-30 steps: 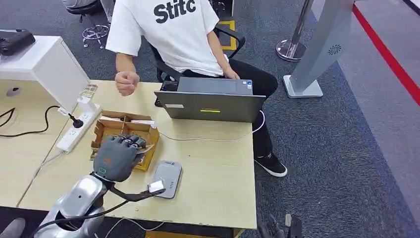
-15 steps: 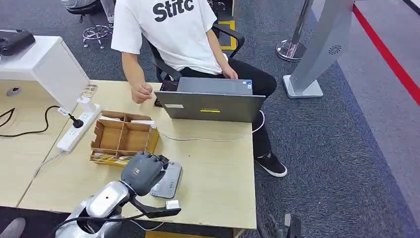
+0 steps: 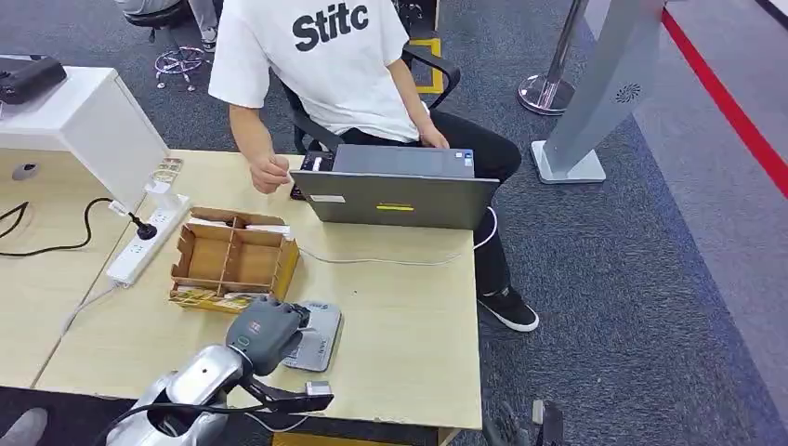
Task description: Pass the card to the sensor for recognition and then transmit it.
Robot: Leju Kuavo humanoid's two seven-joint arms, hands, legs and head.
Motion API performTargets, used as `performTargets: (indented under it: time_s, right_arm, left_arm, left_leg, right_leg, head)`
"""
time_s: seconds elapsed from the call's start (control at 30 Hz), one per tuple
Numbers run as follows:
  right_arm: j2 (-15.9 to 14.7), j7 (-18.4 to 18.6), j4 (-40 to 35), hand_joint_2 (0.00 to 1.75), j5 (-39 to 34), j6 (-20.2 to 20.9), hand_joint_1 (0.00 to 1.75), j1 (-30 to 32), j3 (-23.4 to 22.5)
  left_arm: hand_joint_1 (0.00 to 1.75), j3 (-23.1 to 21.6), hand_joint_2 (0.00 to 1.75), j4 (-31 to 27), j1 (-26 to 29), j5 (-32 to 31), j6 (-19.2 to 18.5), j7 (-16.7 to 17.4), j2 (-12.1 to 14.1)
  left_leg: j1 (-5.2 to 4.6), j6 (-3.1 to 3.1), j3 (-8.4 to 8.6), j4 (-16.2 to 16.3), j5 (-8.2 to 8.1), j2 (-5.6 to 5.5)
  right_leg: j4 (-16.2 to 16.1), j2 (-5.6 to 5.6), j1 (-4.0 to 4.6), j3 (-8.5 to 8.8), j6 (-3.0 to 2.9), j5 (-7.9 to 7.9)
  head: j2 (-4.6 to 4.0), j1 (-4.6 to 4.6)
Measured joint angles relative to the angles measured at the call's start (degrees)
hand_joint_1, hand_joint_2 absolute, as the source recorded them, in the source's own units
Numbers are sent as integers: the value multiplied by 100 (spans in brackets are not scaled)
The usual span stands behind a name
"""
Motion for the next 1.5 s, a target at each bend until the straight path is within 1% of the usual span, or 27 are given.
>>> performTargets:
  time_s: [0.3, 0.8, 0.97, 1.07, 1.2, 1.3, 1.37, 1.5]
  right_arm:
    - [0, 2, 2, 175, 4, 2, 0, 12, 52]
    - [0, 9, 4, 175, 18, 2, 0, 16, 61]
    - [0, 11, 7, 175, 20, 2, 0, 17, 76]
    - [0, -4, 7, 175, 2, 11, 0, 26, 79]
    - [0, -55, 7, 175, -44, 11, 0, 56, 79]
    - [0, -74, 7, 175, -52, 11, 0, 85, 79]
    - [0, -72, 7, 175, -61, 11, 0, 91, 79]
    - [0, -72, 7, 175, -68, 9, 0, 94, 79]
  left_arm:
    - [175, 2, 175, 194, -15, 70, 4, 15, 39]
    - [175, 7, 175, 253, -34, 79, 13, 15, 41]
    - [175, 81, 175, 277, -59, 173, 133, -11, 41]
    - [175, 241, 175, 214, -54, 254, 365, -11, 63]
    - [175, 635, 175, -255, -17, 310, 841, 15, 90]
    - [175, 992, 175, -655, 29, 345, 990, 50, 85]
    - [175, 1205, 175, -816, 79, 365, 1065, 44, 79]
    - [175, 1646, 175, -1097, 168, 472, 1336, -59, 37]
  left_leg:
    - [0, 0, 0, -1, 0, -1]
    - [0, 0, 2, 0, 1, -2]
    - [1, 0, 3, 0, 1, 0]
    - [1, 1, 2, 0, 3, -1]
    - [1, 2, 0, 0, 3, -1]
    - [1, 2, -1, -1, 2, -1]
    - [1, 2, -1, -1, 2, -1]
    - [1, 2, 0, -1, 3, -2]
  right_leg:
    - [0, -1, 1, 1, 0, 0]
    - [0, -2, 0, 4, 0, 1]
    - [0, 0, 1, 4, -1, 2]
    - [1, -1, 1, 3, -2, 2]
    - [2, -1, 2, 3, -2, 2]
    - [2, -1, 1, 2, -1, 2]
    - [1, -1, 1, 2, -1, 1]
    - [1, -1, 1, 1, -1, 2]
  head:
    - [2, 0]
    - [2, 0]
    - [0, -2]
    - [2, 0]
    - [2, -2]
    - [2, 0]
    - [2, 0]
    - [2, 0]
